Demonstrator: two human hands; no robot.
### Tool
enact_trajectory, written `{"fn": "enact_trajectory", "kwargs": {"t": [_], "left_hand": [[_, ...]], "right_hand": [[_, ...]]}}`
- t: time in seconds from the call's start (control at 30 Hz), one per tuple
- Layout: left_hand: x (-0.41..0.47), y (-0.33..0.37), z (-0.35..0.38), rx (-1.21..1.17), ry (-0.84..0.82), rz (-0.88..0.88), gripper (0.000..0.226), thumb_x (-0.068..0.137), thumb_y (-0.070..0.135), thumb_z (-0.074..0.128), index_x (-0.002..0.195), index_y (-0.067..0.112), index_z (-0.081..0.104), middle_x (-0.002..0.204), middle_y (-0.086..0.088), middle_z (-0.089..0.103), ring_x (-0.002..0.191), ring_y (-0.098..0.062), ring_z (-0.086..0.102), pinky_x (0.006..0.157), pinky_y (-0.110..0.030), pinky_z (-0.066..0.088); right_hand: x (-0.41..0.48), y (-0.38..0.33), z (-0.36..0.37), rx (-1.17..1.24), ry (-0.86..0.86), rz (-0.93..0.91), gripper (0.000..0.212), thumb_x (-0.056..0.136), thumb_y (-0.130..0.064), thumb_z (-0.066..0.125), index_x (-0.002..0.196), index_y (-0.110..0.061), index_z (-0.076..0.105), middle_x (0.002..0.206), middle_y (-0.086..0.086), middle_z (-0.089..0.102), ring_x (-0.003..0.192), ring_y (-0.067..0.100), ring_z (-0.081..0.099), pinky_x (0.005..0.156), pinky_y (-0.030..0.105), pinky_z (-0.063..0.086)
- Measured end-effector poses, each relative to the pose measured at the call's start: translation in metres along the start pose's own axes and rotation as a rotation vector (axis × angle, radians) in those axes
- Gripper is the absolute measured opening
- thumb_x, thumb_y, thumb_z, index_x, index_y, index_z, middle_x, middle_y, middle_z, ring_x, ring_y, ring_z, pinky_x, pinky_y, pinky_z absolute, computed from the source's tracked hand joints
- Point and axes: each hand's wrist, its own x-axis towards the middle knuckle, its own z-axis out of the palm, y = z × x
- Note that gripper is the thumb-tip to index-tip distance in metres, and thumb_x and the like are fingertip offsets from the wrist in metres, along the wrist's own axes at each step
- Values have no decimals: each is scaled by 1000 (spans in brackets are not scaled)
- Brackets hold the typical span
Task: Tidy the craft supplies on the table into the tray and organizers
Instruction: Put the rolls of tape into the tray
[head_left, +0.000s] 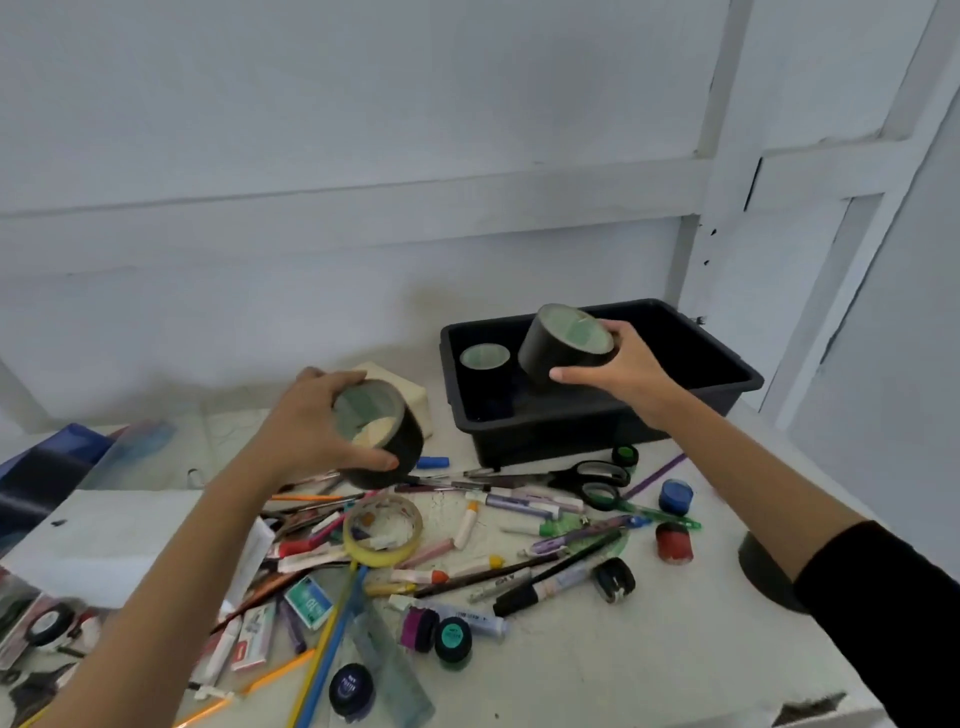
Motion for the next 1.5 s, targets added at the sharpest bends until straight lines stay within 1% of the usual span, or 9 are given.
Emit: {"fn": "enact_trajectory", "kwargs": {"t": [0.17,0.3,0.5,0.67,0.83,1.0,1.2,1.3,1.5], "left_hand": [[54,49,28,-131,172,44,99,55,40,88,139,14,42,116,-2,43,104,-16,45,92,-25,36],[97,74,70,-177,215,22,101,57,45,85,140,11,39,124,-6,43,115,-20,46,95,-26,37],[147,83,135,-97,133,-72,106,60,51,80,143,7,31,132,-10,38,124,-26,40,104,-31,36],[165,75,169,43,71,-155,87,62,49,78,131,10,42,129,-11,40,115,-28,41,95,-34,43],[174,67,190,118,-40,-230,82,62,48,79,126,8,45,128,-11,38,116,-28,41,94,-35,44],[185,64,199,98,-30,-277,78,61,50,78,121,10,48,122,-9,39,111,-25,42,92,-31,43],[183,59,207,140,-9,-239,97,65,49,74,141,9,29,128,-10,35,116,-25,39,99,-31,38],[182,59,208,134,-15,-230,103,68,47,74,146,8,20,133,-12,35,122,-26,37,102,-31,35],[182,56,207,39,-54,-214,100,72,40,76,148,10,18,142,-12,28,131,-27,31,106,-33,33]], "right_hand": [[53,11,-4,22,89,78,101,50,-30,92,132,-14,35,123,0,49,111,15,49,95,30,44],[76,33,10,14,160,136,100,50,-28,93,131,-13,37,126,4,50,114,17,49,93,27,43],[106,65,28,-115,162,215,96,53,-25,92,129,-7,36,128,13,50,119,26,49,96,32,43],[129,88,37,-226,127,231,92,53,-22,92,125,-6,36,125,14,51,117,28,51,91,34,46],[151,95,46,-320,29,195,95,52,-22,92,126,-4,35,127,15,49,118,29,50,91,34,46],[169,103,61,-338,-57,238,97,51,-22,92,127,-5,35,128,15,50,118,29,50,94,36,48],[172,112,62,-368,-78,214,104,55,-26,91,137,-8,30,134,18,38,122,30,43,97,36,42],[172,113,64,-357,-71,175,107,57,-20,90,140,-5,24,138,20,31,124,33,40,101,37,38],[172,115,61,-307,-99,146,103,62,-22,87,143,-6,26,140,15,44,132,28,38,106,31,33]]}}
